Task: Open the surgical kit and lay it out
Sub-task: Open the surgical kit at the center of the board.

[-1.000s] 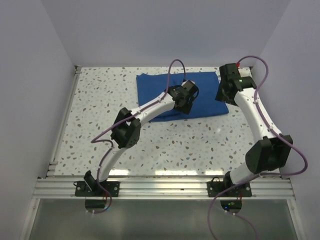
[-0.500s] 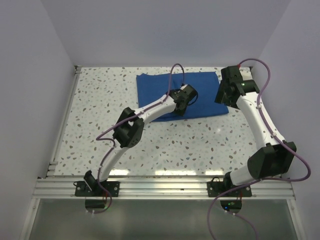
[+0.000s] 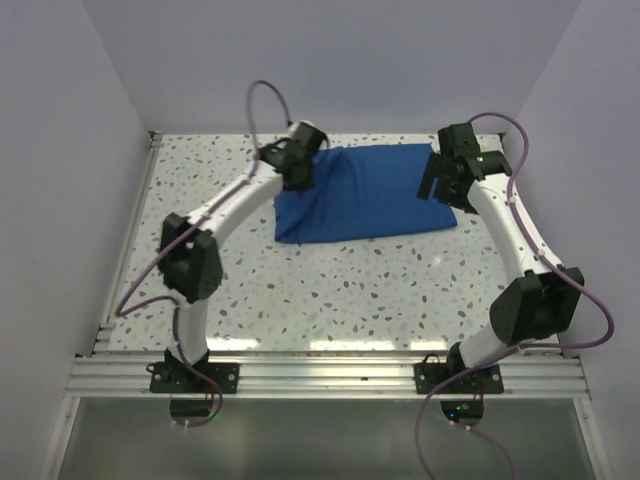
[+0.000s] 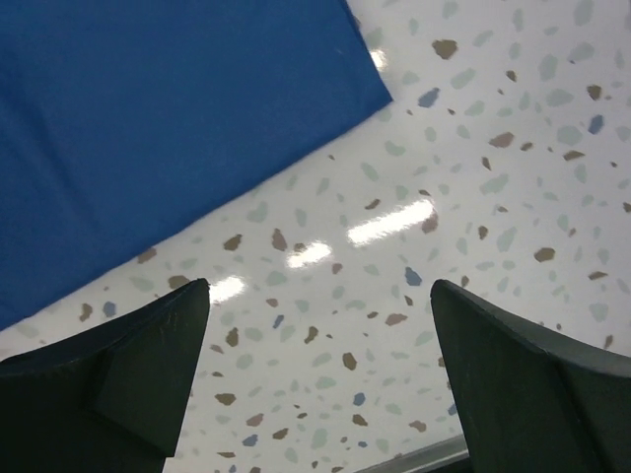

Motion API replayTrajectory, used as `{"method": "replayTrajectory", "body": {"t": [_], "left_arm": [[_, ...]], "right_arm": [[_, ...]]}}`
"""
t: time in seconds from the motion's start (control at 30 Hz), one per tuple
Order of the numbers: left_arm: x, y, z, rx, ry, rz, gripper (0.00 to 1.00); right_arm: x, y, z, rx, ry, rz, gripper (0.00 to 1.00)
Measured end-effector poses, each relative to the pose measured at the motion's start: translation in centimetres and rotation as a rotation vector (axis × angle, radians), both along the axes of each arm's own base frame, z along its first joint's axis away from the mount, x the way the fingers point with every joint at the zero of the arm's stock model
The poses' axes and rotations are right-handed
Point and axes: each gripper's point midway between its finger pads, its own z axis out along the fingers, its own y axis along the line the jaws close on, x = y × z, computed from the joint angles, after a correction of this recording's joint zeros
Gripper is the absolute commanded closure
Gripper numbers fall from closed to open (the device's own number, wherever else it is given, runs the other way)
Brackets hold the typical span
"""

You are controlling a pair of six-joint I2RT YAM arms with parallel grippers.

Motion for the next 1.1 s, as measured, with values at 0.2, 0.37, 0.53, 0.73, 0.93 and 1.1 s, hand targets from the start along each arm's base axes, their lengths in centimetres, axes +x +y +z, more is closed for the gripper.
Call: {"method": "replayTrajectory", "body": {"t": [0.2,0.37,0.53,0.73,0.93,1.1], "left_arm": [[-1.3,23.7,13.0,-0.174,-0.270,0.538,0.62],[-8.0,30.4,12.5,-0.130,-0.322,0.756,0.00],[-10.1,31.2,6.1,-0.060,-0.148,0.811,0.00],[-12.0,30.5,3.4,-0.069,-0.043,0.787,0.07],[-13.9,29.1,3.2,-0.152,-0.022,0.741,0.12],[-15.1,28.3,2.5,-0.190,0.007,0.717,0.13]], "right_arm": [[5.6,3.2,1.9,0.121,-0.098,0.073,0.02],[10.2,5.6,2.4,0.206,-0.175,0.128,0.02],[15.0,7.4,0.5,0.247,-0.179,0.157,0.02],[22.2,8.5,-4.7,0.246,-0.169,0.149,0.02],[24.3,7.6,-10.7,0.224,-0.112,0.104,0.02],[25.7,5.7,-11.9,0.168,-0.141,0.052,0.02]]}}
